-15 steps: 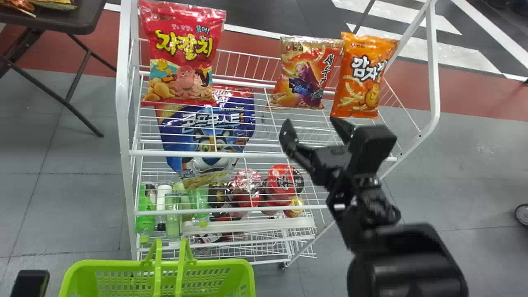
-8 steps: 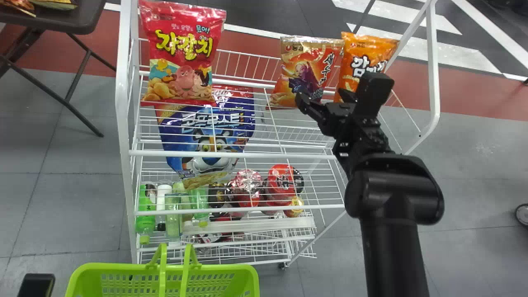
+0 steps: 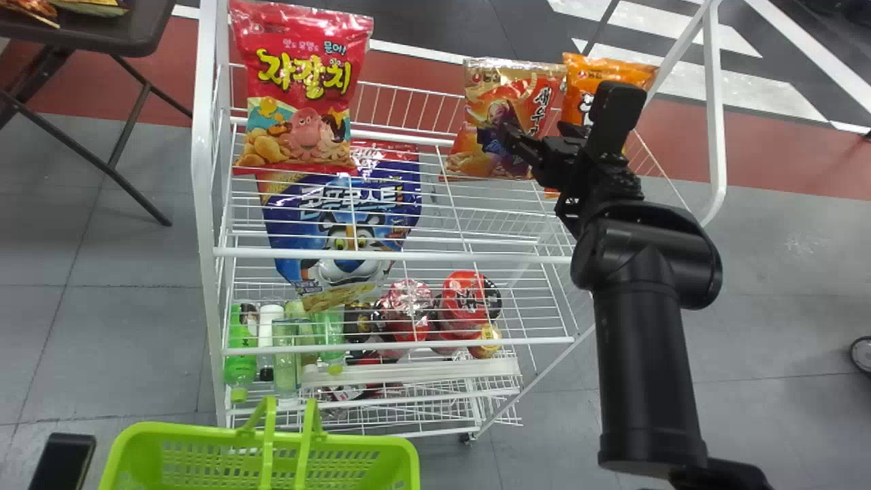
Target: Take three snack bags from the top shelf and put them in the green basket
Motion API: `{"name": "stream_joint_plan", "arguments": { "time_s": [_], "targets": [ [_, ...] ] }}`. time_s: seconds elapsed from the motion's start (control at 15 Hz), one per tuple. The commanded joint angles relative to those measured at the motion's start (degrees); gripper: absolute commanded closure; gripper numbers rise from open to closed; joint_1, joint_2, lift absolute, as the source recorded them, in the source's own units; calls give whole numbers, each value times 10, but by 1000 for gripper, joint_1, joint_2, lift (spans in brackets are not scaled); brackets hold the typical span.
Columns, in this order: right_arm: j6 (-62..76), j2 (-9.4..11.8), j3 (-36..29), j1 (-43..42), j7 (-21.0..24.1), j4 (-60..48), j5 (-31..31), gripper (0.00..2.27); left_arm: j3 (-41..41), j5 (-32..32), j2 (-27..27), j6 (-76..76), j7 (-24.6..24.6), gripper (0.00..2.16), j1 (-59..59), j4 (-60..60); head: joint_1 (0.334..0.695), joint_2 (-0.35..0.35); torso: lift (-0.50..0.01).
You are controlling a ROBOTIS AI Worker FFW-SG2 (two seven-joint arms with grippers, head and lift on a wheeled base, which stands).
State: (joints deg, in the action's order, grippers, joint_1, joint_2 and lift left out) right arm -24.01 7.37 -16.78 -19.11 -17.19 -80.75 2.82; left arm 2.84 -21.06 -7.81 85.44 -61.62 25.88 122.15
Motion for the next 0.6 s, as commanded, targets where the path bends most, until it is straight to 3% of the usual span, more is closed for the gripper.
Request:
{"name": "stream_joint_plan", "arguments": {
  "time_s": [0.0, 0.2, 0.33, 0.53],
  "targets": [
    [-7, 1, -11, -26, -27, 38, 2, 407, 14, 2, -5, 1, 1, 1997, -6, -2, 695, -350, -44],
    [-39, 6, -13, -38, -84, 50, -12, 1659, 14, 3, -5, 1, 3, 1997, -7, -3, 695, -350, -44],
    [-57, 6, -7, -35, -101, 33, -8, 2037, 15, 4, -4, 1, 4, 1997, -7, -3, 695, -350, -44],
    [-76, -3, -2, 16, -92, -51, -14, 2165, 23, 5, -3, 1, 9, 1997, -8, -3, 695, -350, -44]
  ]
}}
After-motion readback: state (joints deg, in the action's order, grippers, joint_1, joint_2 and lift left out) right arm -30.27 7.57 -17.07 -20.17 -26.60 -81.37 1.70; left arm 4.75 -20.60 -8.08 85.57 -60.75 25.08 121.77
